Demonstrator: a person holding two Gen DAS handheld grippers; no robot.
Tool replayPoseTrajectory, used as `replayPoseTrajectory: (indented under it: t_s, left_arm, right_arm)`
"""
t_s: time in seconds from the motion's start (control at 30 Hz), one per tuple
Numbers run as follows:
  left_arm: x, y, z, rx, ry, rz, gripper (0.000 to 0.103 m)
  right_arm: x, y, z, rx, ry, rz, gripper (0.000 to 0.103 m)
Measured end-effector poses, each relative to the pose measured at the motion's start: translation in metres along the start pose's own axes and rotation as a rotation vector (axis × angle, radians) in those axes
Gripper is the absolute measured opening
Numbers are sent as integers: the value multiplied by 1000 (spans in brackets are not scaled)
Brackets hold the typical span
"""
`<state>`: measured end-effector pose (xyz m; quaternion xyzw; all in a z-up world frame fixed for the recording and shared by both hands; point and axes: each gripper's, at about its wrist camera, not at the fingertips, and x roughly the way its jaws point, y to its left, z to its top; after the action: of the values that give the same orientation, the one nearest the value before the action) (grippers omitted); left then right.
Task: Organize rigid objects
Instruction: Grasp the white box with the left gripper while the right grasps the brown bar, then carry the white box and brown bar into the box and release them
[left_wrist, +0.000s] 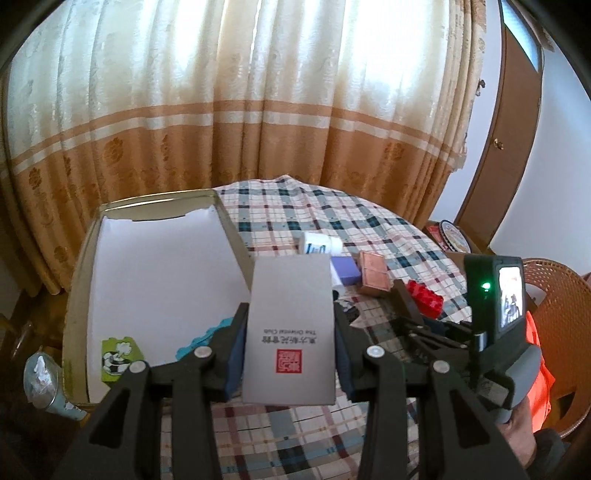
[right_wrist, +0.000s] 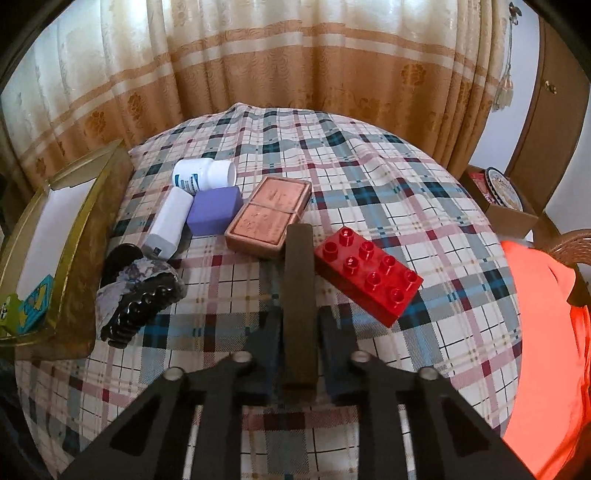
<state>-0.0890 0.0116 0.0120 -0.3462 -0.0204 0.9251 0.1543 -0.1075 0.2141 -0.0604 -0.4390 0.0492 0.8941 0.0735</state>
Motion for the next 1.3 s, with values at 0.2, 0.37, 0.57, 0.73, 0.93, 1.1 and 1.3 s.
replayPoseTrajectory:
  t_s: [0.2, 0.37, 0.57, 0.73, 0.93, 1.1, 1.3]
  left_arm:
    - [-4, 14, -1, -24, -4, 17, 40]
    - [-6, 25, -2, -47, -9, 22, 40]
    - [-12, 36, 0, -62, -27, 50, 40]
    - [-15, 54, 2, -95, -36, 94, 40]
    - [-15, 75, 2, -127, -25, 166, 40]
    - [-10, 89, 1, -150, -2, 203, 40]
    - [-5, 100, 0, -170, 9, 243, 40]
  right_arm:
    - [-13, 1, -3, 40, -18, 41, 17]
    - [-39, 13, -1, 51, -69, 91, 17]
    - [-73, 45, 9, 10, -151, 176, 17]
    - [-91, 82, 18, -61, -207, 244, 17]
    - [-94, 125, 28, -125, -241, 302, 18]
    - [-87, 148, 35, -147, -244, 314, 18]
    - [-76, 162, 42, -150, -233, 321, 18]
